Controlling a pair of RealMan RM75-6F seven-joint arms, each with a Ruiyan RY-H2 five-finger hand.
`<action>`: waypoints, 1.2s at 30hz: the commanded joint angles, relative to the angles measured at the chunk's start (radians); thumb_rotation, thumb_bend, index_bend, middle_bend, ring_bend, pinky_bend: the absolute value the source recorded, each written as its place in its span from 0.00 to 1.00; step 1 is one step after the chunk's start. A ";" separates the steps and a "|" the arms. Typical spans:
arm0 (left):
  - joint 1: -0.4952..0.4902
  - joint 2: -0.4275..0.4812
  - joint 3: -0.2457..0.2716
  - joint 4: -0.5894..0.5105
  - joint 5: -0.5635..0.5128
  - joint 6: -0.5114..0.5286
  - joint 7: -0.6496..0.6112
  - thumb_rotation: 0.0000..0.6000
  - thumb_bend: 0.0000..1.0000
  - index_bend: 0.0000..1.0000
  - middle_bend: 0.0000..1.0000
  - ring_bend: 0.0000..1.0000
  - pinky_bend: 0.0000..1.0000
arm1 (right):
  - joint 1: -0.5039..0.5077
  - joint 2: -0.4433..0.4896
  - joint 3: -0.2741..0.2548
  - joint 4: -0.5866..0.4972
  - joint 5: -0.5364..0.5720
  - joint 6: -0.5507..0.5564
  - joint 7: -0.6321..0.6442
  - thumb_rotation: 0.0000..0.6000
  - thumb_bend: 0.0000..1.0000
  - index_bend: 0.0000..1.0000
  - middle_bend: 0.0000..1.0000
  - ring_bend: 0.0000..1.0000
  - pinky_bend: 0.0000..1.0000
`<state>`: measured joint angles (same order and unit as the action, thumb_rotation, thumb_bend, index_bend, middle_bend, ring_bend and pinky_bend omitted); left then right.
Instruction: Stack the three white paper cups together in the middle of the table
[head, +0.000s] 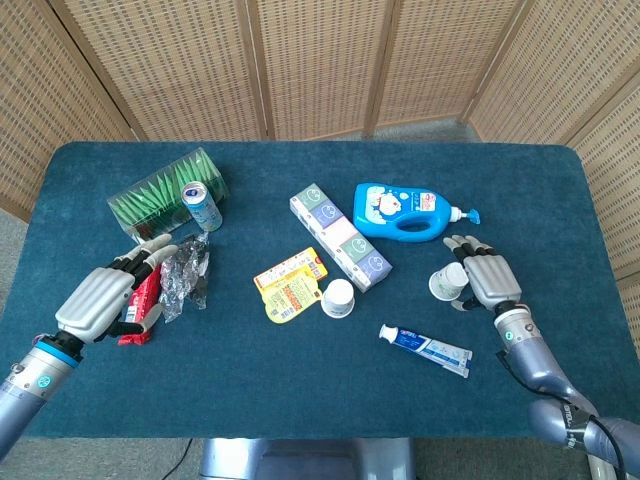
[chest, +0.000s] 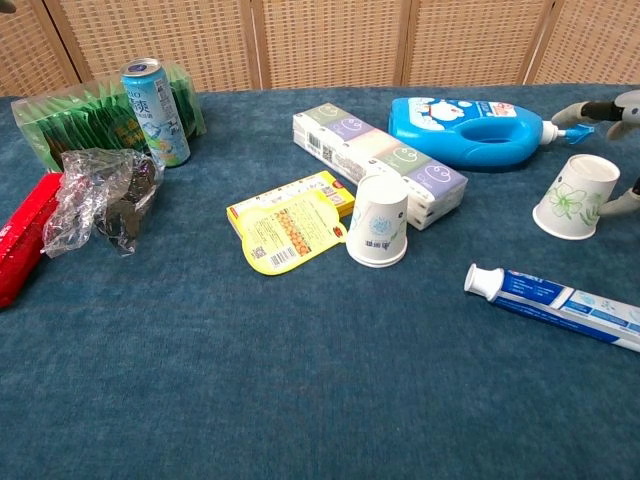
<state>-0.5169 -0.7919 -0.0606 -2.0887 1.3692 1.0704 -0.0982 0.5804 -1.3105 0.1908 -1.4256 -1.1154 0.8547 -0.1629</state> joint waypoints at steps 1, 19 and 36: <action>0.004 0.000 -0.001 0.001 0.003 0.000 -0.002 1.00 0.51 0.00 0.00 0.00 0.17 | 0.010 -0.008 -0.004 0.012 0.009 -0.008 -0.014 1.00 0.18 0.00 0.04 0.00 0.24; 0.031 -0.006 -0.008 0.028 0.017 -0.008 -0.041 1.00 0.51 0.00 0.00 0.00 0.17 | 0.067 -0.039 -0.024 0.041 0.081 -0.048 -0.086 1.00 0.21 0.29 0.26 0.11 0.52; 0.041 -0.014 -0.015 0.043 0.033 -0.016 -0.058 1.00 0.51 0.00 0.00 0.00 0.18 | 0.078 -0.041 -0.040 0.036 0.101 -0.031 -0.111 1.00 0.24 0.45 0.41 0.26 0.68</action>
<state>-0.4758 -0.8059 -0.0759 -2.0457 1.4017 1.0542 -0.1560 0.6586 -1.3518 0.1511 -1.3881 -1.0144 0.8230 -0.2725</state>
